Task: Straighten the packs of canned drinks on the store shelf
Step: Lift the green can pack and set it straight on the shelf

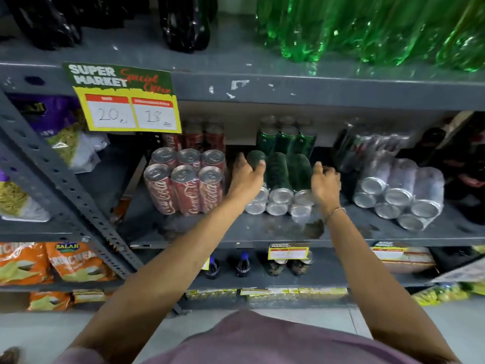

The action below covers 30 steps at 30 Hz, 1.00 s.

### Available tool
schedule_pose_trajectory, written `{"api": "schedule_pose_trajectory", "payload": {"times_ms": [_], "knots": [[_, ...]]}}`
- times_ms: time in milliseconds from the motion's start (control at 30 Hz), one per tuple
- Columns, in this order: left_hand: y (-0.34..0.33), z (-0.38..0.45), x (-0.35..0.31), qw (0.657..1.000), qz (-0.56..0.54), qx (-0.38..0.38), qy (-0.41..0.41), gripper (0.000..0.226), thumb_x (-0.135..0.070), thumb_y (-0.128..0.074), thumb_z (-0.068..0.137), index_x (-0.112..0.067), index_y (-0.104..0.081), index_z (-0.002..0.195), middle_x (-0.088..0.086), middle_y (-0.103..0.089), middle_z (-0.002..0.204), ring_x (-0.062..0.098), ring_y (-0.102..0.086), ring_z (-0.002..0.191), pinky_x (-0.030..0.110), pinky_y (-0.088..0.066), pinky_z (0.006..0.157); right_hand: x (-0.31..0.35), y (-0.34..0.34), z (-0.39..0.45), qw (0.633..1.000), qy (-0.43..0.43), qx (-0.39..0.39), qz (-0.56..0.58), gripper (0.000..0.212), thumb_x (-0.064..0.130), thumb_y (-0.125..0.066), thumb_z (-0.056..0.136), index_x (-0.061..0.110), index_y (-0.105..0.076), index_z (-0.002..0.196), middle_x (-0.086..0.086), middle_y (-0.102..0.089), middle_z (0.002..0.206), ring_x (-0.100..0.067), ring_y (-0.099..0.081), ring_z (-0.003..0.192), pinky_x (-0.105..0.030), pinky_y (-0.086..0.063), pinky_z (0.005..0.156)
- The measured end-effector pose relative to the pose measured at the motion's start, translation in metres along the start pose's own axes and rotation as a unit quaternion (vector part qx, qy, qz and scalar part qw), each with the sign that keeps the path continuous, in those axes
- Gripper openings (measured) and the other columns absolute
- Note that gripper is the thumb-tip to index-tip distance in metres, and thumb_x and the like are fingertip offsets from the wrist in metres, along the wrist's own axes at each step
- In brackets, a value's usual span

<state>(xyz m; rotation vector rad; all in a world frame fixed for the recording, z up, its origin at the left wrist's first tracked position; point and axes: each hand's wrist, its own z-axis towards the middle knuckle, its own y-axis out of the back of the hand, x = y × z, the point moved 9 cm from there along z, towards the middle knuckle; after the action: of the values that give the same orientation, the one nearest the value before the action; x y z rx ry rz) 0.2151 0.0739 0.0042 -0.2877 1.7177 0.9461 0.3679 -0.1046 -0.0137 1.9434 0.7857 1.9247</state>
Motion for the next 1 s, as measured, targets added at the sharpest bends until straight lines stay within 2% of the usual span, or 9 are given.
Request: {"api": "schedule_pose_trajectory", "payload": {"times_ms": [100, 233, 300, 433, 500, 567, 767, 900, 1000], "knots": [[-0.019, 0.016, 0.030, 0.982, -0.025, -0.001, 0.188, 0.069, -0.051, -0.028, 0.097, 0.000, -0.033, 0.144, 0.020, -0.035, 0.152, 0.033, -0.037, 0.138, 0.039, -0.032, 0.112, -0.038, -0.020, 0.012, 0.978, -0.142, 0.136, 0.074, 0.075, 0.061, -0.023, 0.095, 0.003, -0.046, 0.136, -0.018, -0.043, 0.147, -0.035, -0.045, 0.130, -0.041, -0.035, 0.106], [-0.033, 0.024, 0.066, 0.938, -0.167, 0.027, 0.304, 0.080, -0.064, -0.015, 0.092, -0.006, -0.044, 0.139, 0.015, -0.046, 0.146, 0.032, -0.047, 0.131, 0.045, -0.037, 0.111, -0.068, -0.059, -0.002, 0.870, -0.305, 0.314, 0.227, 0.093, 0.082, -0.021, 0.079, 0.009, -0.062, 0.117, -0.016, -0.064, 0.123, -0.033, -0.060, 0.110, -0.049, -0.047, 0.099], [-0.036, 0.026, 0.072, 0.926, -0.186, 0.022, 0.329, 0.082, -0.068, -0.016, 0.090, -0.008, -0.048, 0.136, 0.014, -0.054, 0.138, 0.032, -0.054, 0.124, 0.047, -0.041, 0.107, -0.068, -0.062, 0.003, 0.866, -0.316, 0.329, 0.207, 0.091, 0.083, -0.020, 0.078, 0.008, -0.066, 0.101, -0.015, -0.068, 0.103, -0.032, -0.062, 0.096, -0.048, -0.051, 0.086], [-0.037, 0.037, 0.062, 0.939, -0.197, -0.027, 0.280, 0.059, -0.042, -0.022, 0.100, -0.003, -0.046, 0.137, 0.018, -0.049, 0.143, 0.034, -0.048, 0.130, 0.045, -0.037, 0.111, -0.055, -0.062, 0.010, 0.886, -0.288, 0.334, 0.144, 0.089, 0.082, -0.013, 0.080, 0.012, -0.063, 0.103, -0.011, -0.068, 0.100, -0.031, -0.061, 0.099, -0.048, -0.050, 0.090], [-0.036, 0.037, 0.061, 0.948, -0.187, -0.059, 0.253, 0.055, -0.036, -0.024, 0.100, -0.001, -0.048, 0.135, 0.022, -0.050, 0.140, 0.037, -0.049, 0.128, 0.046, -0.039, 0.109, -0.053, -0.062, 0.010, 0.884, -0.259, 0.359, 0.152, 0.086, 0.081, -0.013, 0.081, 0.015, -0.066, 0.094, -0.007, -0.074, 0.083, -0.027, -0.064, 0.087, -0.041, -0.054, 0.071], [-0.038, 0.030, 0.063, 0.951, -0.176, -0.081, 0.239, 0.056, -0.038, -0.024, 0.098, -0.002, -0.052, 0.131, 0.024, -0.054, 0.135, 0.038, -0.052, 0.123, 0.047, -0.040, 0.106, -0.053, -0.060, 0.014, 0.886, -0.218, 0.366, 0.185, 0.074, 0.075, -0.018, 0.086, 0.022, -0.068, 0.082, -0.002, -0.076, 0.069, -0.022, -0.067, 0.076, -0.036, -0.054, 0.060], [-0.059, 0.009, 0.043, 0.933, -0.294, -0.139, 0.152, 0.053, -0.034, -0.022, 0.099, -0.002, -0.052, 0.129, 0.020, -0.055, 0.134, 0.034, -0.051, 0.123, 0.050, -0.039, 0.107, -0.049, -0.044, 0.040, 0.878, -0.123, 0.287, 0.363, 0.053, 0.047, -0.026, 0.096, 0.024, -0.073, 0.086, -0.002, -0.077, 0.080, -0.020, -0.072, 0.075, -0.030, -0.057, 0.061], [-0.072, 0.006, 0.031, 0.909, -0.388, -0.132, 0.074, 0.041, -0.030, -0.023, 0.100, -0.010, -0.057, 0.113, 0.012, -0.065, 0.103, 0.023, -0.062, 0.090, 0.035, -0.055, 0.078, -0.057, -0.044, 0.045, 0.844, -0.103, 0.270, 0.453, 0.046, 0.046, -0.030, 0.097, 0.018, -0.066, 0.095, -0.001, -0.077, 0.079, -0.016, -0.072, 0.072, -0.025, -0.056, 0.057], [-0.077, 0.004, 0.035, 0.915, -0.376, -0.134, 0.052, 0.034, -0.024, -0.025, 0.100, -0.014, -0.056, 0.111, -0.001, -0.063, 0.094, 0.009, -0.060, 0.084, 0.019, -0.052, 0.067, -0.067, -0.045, 0.045, 0.843, -0.094, 0.255, 0.464, 0.039, 0.043, -0.032, 0.098, 0.015, -0.055, 0.112, -0.010, -0.066, 0.101, -0.023, -0.064, 0.093, -0.038, -0.056, 0.084]]}}
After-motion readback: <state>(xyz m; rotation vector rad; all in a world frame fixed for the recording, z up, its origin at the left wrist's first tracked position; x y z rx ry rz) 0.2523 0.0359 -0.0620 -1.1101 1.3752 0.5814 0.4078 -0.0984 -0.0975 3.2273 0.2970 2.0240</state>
